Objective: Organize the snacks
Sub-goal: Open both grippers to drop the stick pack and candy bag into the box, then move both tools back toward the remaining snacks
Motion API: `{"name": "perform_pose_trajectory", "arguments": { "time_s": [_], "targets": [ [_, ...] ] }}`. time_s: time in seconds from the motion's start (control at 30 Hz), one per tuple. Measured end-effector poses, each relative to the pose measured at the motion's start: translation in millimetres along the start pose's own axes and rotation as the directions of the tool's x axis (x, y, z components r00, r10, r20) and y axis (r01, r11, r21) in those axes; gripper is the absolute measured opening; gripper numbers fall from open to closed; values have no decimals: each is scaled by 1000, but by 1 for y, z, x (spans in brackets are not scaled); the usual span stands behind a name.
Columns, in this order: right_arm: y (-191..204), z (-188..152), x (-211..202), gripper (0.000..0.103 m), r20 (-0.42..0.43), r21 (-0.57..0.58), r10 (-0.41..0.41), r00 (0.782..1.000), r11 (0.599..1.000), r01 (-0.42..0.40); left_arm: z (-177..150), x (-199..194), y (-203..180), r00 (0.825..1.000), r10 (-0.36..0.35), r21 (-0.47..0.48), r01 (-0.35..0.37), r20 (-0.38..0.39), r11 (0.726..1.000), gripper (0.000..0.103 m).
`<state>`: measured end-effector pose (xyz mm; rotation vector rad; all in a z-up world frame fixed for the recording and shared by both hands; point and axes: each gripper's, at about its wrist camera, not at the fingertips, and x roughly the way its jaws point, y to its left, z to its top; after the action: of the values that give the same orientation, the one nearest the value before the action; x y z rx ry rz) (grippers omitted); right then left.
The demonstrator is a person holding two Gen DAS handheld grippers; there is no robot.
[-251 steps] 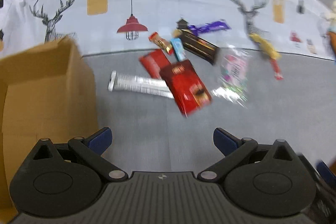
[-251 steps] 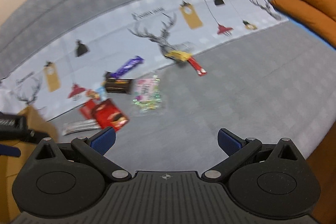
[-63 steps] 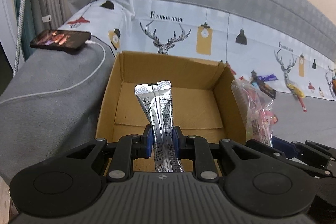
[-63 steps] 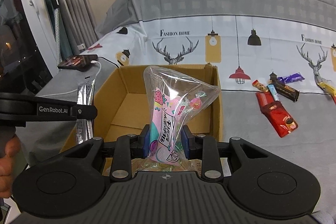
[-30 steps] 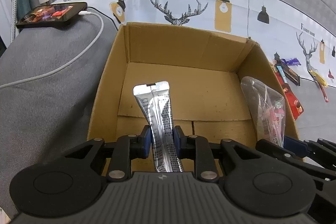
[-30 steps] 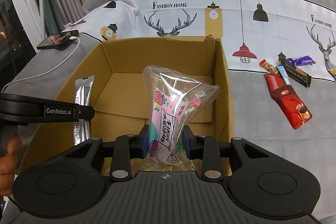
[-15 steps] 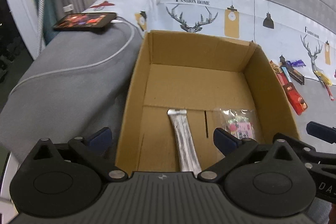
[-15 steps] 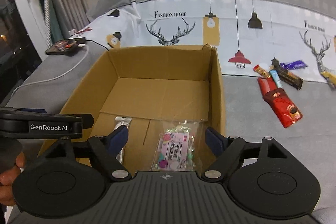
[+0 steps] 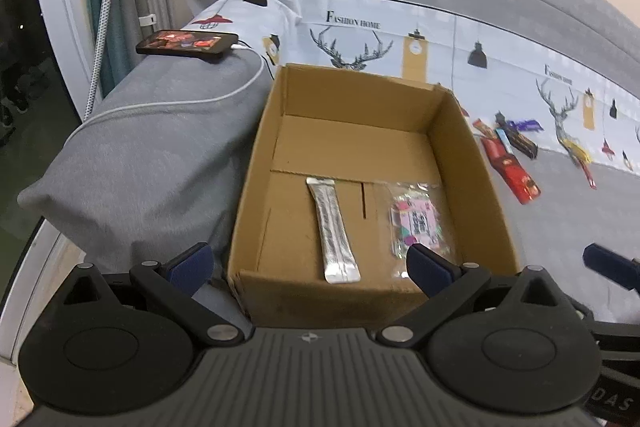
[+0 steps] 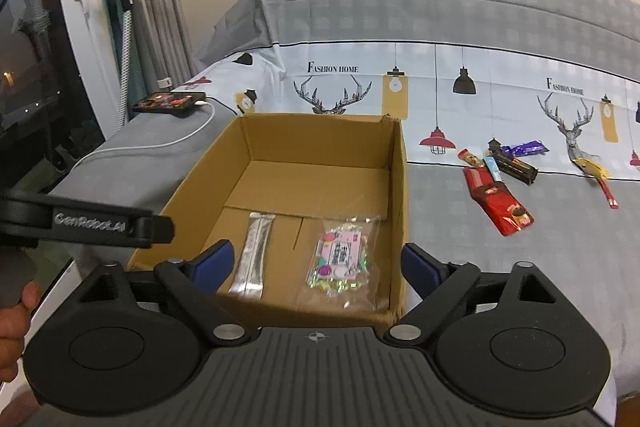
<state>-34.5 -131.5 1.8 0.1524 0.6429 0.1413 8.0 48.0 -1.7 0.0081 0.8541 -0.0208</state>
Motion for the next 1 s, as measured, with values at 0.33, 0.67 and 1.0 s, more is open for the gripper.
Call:
{"name": "perform_pose_trajectory", "arguments": {
  "time_s": [0.33,0.67,1.0],
  "targets": [
    [-4,-15,-51,94,92,9,-21,996,1000,20,-23,-35,-20,999,-10,44,8,31,999,103],
    [2,-22,-78,96,154,-10,-4,988,1000,6,-31,-58,-23,998,-4,57,0,62,998,103],
    [2,-24,-86,96,168,-9,-3,986,1000,5,-31,-62,-25,997,-4,69,-1,72,998,103]
  ]
}}
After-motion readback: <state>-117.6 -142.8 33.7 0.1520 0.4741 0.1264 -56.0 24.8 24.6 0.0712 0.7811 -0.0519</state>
